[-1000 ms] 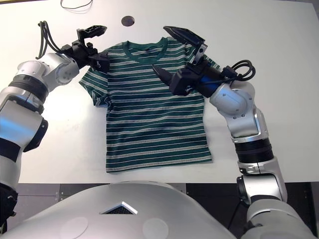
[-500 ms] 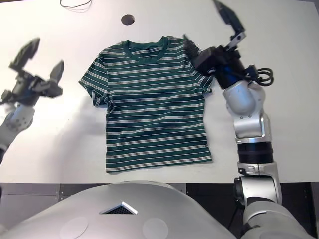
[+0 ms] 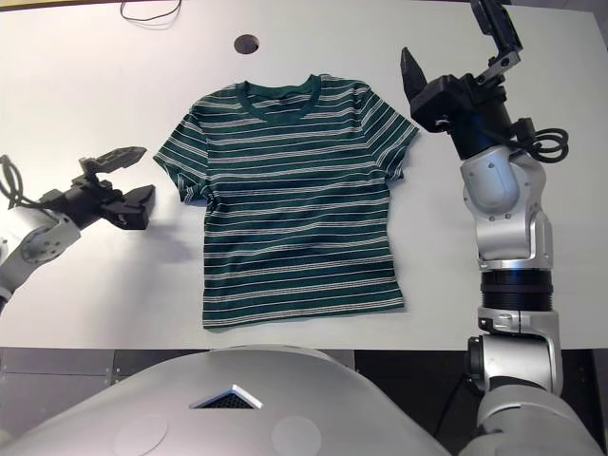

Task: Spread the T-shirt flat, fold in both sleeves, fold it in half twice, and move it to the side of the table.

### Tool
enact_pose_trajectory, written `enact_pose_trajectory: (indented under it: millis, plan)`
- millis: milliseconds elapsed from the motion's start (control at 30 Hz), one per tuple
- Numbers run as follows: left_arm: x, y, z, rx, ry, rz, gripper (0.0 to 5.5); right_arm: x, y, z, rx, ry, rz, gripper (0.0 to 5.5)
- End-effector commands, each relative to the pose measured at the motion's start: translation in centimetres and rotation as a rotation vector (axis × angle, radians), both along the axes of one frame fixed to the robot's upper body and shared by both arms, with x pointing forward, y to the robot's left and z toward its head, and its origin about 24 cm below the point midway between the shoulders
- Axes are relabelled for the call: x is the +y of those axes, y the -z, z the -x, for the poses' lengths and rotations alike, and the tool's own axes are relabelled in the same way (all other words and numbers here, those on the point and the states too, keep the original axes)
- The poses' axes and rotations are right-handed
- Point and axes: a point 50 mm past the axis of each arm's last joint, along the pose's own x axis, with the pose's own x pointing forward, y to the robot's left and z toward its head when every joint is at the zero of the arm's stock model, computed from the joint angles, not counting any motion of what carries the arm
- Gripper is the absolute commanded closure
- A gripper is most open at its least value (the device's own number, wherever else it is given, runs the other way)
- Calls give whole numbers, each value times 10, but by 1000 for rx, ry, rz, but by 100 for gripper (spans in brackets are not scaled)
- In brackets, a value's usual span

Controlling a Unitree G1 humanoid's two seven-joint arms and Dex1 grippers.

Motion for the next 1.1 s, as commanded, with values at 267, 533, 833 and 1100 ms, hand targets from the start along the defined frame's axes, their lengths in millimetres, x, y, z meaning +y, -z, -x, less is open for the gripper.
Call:
enact_pose_trajectory:
  millis: [267,533,833,1100]
  plan:
    - [-10,16,-30,16,43,-96,125,2,8,8,28,-25,24,116]
    - [-1,17,-35,6,10,-153,170,5,10,8,30,-27,14,116]
    - [-14,19,-34,15,63,-126,336,5,11,9,31,-24,4,116]
    - [-13,19,-37,2,49,-125,464,2,14,11,36,-15,1,116]
